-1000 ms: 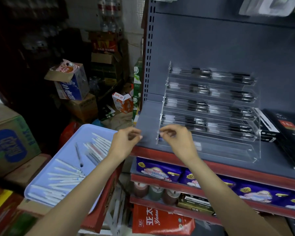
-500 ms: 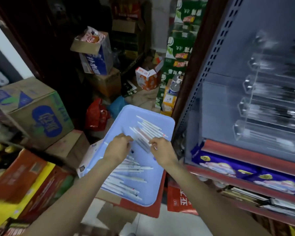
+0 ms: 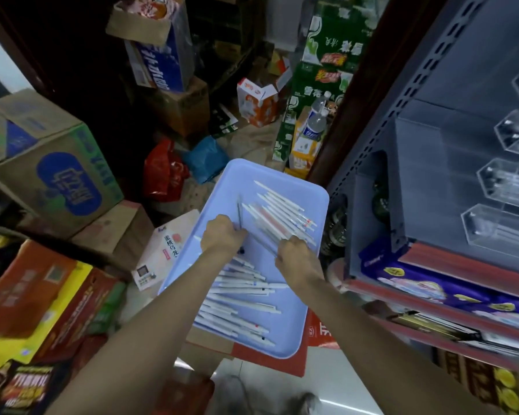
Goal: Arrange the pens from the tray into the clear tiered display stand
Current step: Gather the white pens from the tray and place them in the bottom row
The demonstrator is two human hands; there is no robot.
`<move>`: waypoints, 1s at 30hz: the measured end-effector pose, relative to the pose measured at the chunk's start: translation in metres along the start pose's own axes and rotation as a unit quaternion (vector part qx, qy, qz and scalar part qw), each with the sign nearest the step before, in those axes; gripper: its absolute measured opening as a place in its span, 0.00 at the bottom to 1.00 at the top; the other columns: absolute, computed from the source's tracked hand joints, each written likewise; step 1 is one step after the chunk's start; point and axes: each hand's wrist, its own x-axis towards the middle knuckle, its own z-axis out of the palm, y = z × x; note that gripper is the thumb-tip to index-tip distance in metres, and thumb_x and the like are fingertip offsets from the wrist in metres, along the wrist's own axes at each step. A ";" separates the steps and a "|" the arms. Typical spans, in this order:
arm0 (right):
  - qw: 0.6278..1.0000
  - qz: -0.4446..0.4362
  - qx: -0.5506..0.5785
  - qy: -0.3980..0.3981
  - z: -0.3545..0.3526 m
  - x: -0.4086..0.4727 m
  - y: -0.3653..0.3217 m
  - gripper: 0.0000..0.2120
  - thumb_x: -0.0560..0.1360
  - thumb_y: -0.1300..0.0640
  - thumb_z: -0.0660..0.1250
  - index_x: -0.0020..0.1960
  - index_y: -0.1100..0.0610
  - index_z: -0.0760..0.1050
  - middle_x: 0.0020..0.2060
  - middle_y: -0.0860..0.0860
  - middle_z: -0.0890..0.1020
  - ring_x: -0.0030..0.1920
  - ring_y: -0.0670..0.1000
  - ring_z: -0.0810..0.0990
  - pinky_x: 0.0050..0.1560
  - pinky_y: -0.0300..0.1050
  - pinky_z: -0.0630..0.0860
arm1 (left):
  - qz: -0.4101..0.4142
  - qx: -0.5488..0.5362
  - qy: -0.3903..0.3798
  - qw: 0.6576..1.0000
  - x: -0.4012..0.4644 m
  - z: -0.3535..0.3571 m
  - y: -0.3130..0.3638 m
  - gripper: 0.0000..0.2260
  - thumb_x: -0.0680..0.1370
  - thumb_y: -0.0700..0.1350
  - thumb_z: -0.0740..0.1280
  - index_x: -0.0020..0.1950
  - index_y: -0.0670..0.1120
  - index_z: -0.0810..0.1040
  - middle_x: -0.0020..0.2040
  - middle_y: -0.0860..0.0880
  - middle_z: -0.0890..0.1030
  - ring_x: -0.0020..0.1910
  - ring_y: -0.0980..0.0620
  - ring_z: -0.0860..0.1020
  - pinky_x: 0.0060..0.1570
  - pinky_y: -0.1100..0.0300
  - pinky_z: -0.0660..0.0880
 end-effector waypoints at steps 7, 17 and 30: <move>0.958 0.040 0.283 0.025 -0.024 -0.007 -0.002 0.10 0.74 0.63 0.63 0.38 0.69 0.75 0.33 0.64 0.78 0.31 0.55 0.77 0.34 0.44 0.73 | 0.059 -0.213 -0.025 0.975 -0.013 -0.019 -0.005 0.12 0.77 0.39 0.62 0.32 0.41 0.72 0.30 0.47 0.77 0.31 0.48 0.72 0.31 0.61 0.67; 0.760 -0.022 0.637 0.130 -0.117 -0.047 0.013 0.01 0.74 0.67 0.67 0.45 0.64 0.76 0.38 0.57 0.82 0.36 0.49 0.79 0.39 0.35 0.77 | 0.252 -0.292 -0.102 0.917 -0.076 -0.054 0.072 0.07 0.78 0.43 0.64 0.43 0.41 0.76 0.33 0.48 0.75 0.29 0.60 0.70 0.31 0.71 0.65; 0.671 -0.045 0.678 0.296 -0.179 -0.143 0.191 0.05 0.77 0.64 0.63 0.47 0.56 0.75 0.31 0.48 0.83 0.35 0.45 0.83 0.39 0.33 0.78 | 0.379 -0.128 -0.095 0.912 -0.155 0.002 0.191 0.06 0.76 0.43 0.68 0.41 0.47 0.72 0.38 0.46 0.81 0.36 0.59 0.76 0.35 0.72 0.68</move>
